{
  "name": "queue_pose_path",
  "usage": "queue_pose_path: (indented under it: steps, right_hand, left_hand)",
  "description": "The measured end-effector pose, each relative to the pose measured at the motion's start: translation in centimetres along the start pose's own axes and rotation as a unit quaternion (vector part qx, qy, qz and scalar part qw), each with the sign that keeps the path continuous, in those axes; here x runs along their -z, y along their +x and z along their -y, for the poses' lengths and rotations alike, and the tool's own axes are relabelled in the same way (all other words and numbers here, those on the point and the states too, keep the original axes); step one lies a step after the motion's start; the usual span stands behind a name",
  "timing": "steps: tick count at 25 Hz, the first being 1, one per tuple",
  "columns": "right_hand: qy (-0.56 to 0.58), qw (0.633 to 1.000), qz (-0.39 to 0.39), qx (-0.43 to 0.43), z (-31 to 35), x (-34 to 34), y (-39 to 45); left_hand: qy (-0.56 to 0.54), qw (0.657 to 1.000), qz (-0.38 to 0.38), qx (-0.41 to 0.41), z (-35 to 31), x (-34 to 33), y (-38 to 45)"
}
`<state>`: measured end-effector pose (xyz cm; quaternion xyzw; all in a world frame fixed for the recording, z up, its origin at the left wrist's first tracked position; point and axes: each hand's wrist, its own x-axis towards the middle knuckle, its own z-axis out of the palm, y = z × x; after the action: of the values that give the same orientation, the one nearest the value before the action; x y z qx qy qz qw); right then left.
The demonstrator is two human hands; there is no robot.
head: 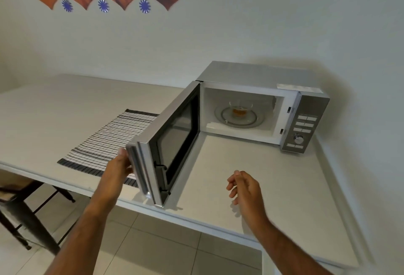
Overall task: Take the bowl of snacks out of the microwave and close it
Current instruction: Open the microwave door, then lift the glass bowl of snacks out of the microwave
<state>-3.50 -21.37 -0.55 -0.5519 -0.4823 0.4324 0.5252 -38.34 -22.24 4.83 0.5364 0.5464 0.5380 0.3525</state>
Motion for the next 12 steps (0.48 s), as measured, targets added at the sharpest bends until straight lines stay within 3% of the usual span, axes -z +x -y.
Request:
queue_pose_path:
  steps: [4,7,9,12]
  right_hand:
    - [-0.033,0.999,-0.03,0.018,-0.3,4.5,3.7]
    - [-0.071,0.996,-0.04,0.032,0.1,6.9,6.1]
    - [-0.105,0.993,-0.043,0.043,0.4,7.9,7.3]
    - [-0.177,0.982,-0.032,0.064,0.4,9.2,8.8]
  left_hand:
    - [-0.005,0.99,-0.123,-0.067,-4.1,-1.8,0.1]
    - [0.06,0.958,-0.199,-0.197,-9.8,-3.8,0.0]
    - [0.162,0.932,-0.178,-0.272,-13.2,-6.0,0.0]
    - [0.202,0.939,-0.077,-0.267,-16.2,-11.2,0.8]
